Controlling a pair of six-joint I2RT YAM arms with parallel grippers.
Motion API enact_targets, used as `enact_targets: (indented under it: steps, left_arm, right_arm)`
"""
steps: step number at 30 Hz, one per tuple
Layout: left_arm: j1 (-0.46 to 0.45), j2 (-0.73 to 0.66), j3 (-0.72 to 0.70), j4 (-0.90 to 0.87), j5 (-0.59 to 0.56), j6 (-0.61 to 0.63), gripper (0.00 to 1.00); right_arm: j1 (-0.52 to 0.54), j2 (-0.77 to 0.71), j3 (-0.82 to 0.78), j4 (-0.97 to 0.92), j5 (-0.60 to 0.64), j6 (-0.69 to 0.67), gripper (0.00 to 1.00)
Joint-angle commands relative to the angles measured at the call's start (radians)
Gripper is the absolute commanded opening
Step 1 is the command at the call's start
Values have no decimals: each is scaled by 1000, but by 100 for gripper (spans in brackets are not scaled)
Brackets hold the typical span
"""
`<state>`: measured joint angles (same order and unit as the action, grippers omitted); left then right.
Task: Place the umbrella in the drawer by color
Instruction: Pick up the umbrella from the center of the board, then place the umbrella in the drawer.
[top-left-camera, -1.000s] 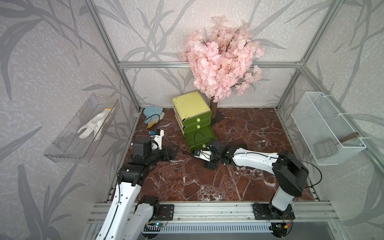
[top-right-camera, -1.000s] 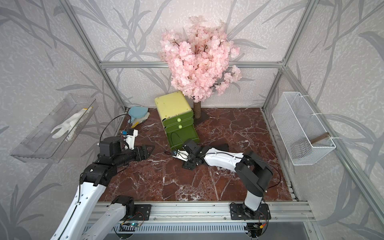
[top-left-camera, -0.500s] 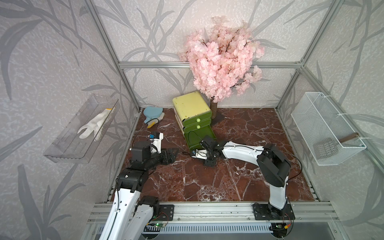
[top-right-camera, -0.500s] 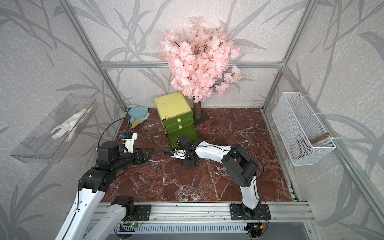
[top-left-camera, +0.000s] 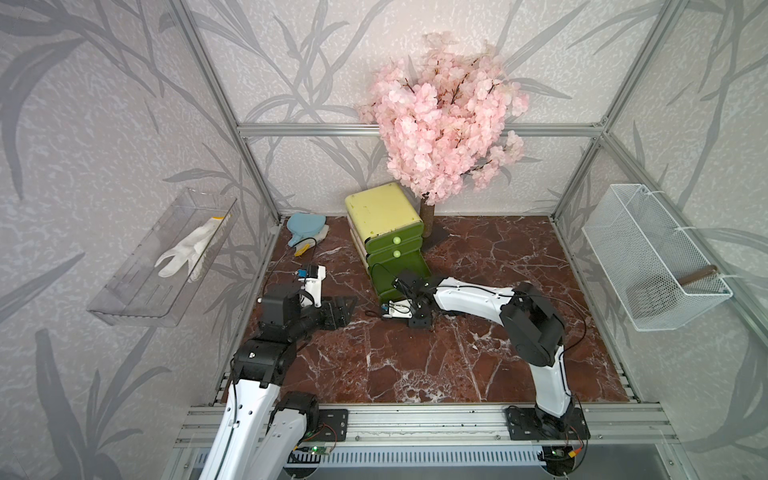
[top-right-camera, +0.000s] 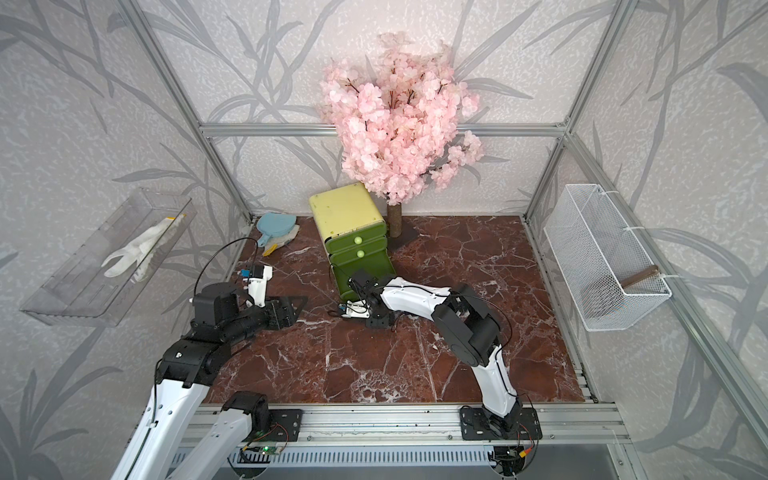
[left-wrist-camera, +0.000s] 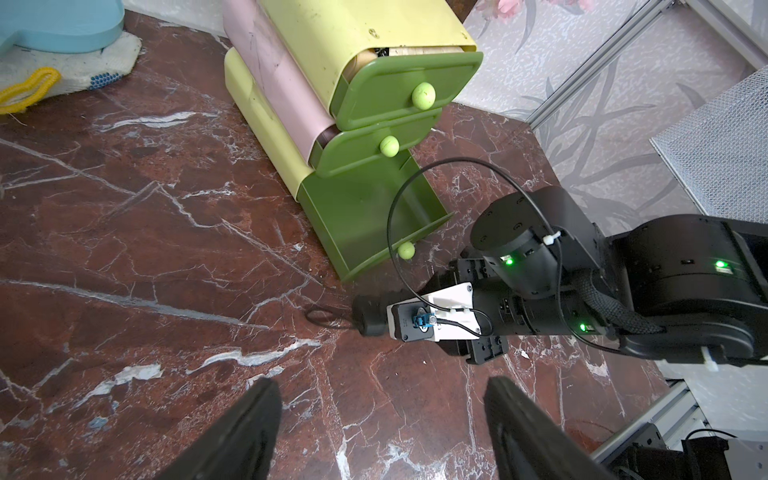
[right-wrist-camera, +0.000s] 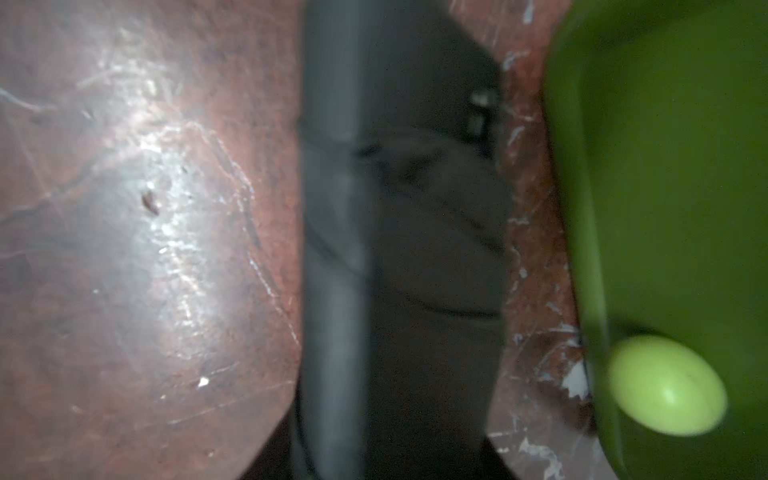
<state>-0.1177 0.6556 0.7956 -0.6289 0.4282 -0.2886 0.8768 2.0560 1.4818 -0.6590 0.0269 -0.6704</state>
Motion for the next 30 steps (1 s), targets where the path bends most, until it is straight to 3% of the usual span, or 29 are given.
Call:
enact_targets:
  steps: [1, 3, 10, 15, 19, 25, 30]
  left_arm:
    - [-1, -14, -4, -22, -26, 17, 81]
    - [-1, -19, -4, -20, -27, 17, 81]
    - [-2, -26, -3, -25, -34, 20, 81]
    - [-3, -25, -3, -23, -29, 20, 81]
    - [-3, -31, -6, -21, -22, 20, 81]
    - [-4, -45, -7, -19, -16, 18, 82]
    - [-7, -50, -9, -17, -12, 19, 82]
  right_arm:
    - [5, 13, 29, -153, -24, -34, 19]
    - [5, -19, 19, -148, -24, -46, 11]
    - [6, -215, -43, -34, 22, -113, 12]
    - [-26, -270, 7, -9, 43, -212, 12]
    - [-73, -252, 59, 41, 46, -359, 12]
    - [-140, -150, 204, 71, 30, -470, 13]
    - [-163, -40, 277, 56, 86, -551, 13]
